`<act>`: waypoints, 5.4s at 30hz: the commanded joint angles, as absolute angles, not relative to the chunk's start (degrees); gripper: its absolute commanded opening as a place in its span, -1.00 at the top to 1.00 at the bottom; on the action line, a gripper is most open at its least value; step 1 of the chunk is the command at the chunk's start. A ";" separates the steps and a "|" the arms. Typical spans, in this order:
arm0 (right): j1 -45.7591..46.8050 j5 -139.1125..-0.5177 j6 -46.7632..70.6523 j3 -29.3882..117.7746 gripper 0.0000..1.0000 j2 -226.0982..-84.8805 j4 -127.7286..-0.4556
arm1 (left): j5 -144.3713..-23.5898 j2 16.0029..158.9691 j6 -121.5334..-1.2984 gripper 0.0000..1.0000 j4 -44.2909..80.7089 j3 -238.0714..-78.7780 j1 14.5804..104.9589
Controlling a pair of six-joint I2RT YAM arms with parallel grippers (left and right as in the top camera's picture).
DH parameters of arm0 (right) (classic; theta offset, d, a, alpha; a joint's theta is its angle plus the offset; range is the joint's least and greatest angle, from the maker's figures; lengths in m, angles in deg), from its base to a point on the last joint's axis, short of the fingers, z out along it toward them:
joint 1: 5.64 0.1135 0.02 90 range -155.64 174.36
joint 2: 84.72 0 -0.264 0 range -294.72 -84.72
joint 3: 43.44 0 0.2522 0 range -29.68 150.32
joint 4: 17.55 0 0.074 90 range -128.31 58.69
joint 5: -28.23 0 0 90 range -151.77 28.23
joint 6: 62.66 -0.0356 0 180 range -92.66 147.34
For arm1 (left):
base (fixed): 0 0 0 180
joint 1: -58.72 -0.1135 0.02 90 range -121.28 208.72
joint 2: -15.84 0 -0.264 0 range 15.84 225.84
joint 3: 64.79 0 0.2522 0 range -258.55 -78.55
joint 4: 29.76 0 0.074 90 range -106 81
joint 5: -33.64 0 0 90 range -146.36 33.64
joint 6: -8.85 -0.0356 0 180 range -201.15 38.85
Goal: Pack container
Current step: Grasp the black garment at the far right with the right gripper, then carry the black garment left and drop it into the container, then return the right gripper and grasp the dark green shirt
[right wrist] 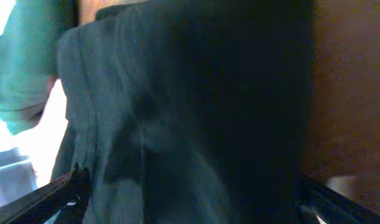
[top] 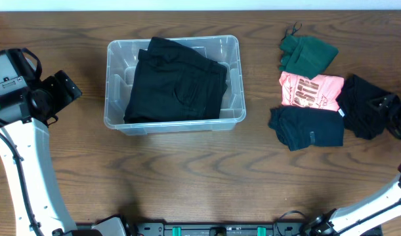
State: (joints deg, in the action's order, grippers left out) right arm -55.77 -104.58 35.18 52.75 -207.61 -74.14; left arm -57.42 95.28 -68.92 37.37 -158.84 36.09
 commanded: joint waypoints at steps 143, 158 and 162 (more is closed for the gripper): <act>-30.20 -98.48 0.99 50.04 -0.68 -205.51 -44.52 | -56.75 95.52 -68.38 -0.96 37.34 -159.12 35.91; -25.02 -107.00 -9.56 50.04 -0.71 -216.33 -30.66 | -56.75 95.52 -68.38 -0.96 37.34 -159.12 35.91; -24.65 -106.79 -12.10 50.04 -0.47 -216.33 -29.79 | -56.75 95.52 -68.38 -0.96 37.34 -159.12 35.91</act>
